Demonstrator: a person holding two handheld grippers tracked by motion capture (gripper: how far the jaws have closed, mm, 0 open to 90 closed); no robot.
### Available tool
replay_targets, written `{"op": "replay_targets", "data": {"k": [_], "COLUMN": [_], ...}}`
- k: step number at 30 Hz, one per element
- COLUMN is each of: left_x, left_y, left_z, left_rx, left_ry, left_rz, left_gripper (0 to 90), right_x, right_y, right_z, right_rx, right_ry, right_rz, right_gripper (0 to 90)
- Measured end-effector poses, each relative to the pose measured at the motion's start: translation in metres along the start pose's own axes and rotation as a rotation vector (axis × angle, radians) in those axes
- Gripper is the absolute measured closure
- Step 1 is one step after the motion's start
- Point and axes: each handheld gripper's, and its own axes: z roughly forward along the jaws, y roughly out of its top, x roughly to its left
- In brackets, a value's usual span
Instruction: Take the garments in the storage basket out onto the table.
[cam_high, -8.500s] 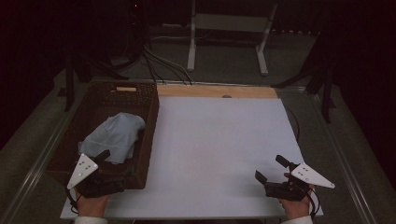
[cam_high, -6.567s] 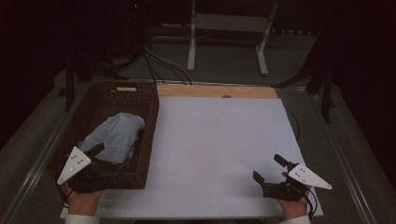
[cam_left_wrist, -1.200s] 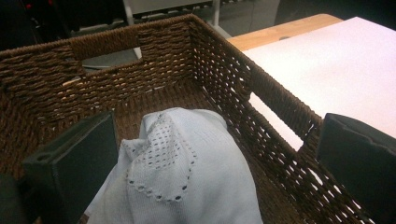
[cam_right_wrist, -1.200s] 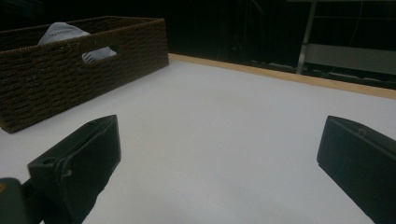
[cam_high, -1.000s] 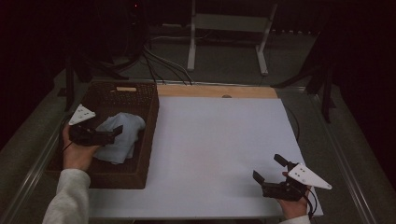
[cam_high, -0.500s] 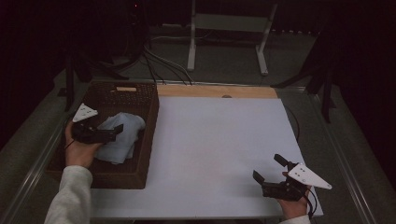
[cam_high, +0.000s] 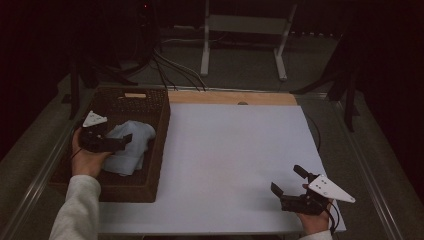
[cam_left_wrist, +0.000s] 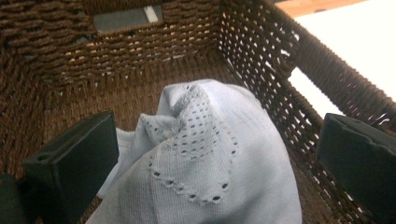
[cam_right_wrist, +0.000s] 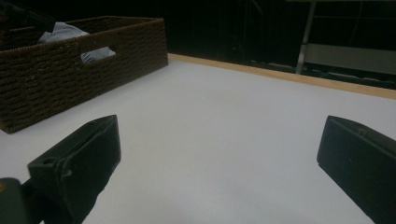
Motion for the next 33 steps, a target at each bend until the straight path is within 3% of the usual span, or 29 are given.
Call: {"op": "replay_targets", "data": {"k": [17,22,33], "left_x": [0.004,0.005,0.008], "left_y": [-0.003,-0.006,-0.007], "left_z": [0.015,0.019,0.024], "left_rx": [0.087,0.107,0.148], "left_ry": [-0.014,-0.009,-0.033], "left_rz": [-0.016,0.008,-0.009], "left_gripper": [0.0,0.1,0.0], "right_x": [0.0,0.0,0.0], "right_y": [0.0,0.0,0.0], "right_z": [0.0,0.0,0.0], "right_rx": [0.001,0.001,0.001], "right_ry": [0.0,0.001,0.002], "right_rz": [-0.001,-0.001,-0.001], "right_gripper": [0.0,0.0,0.0]}}
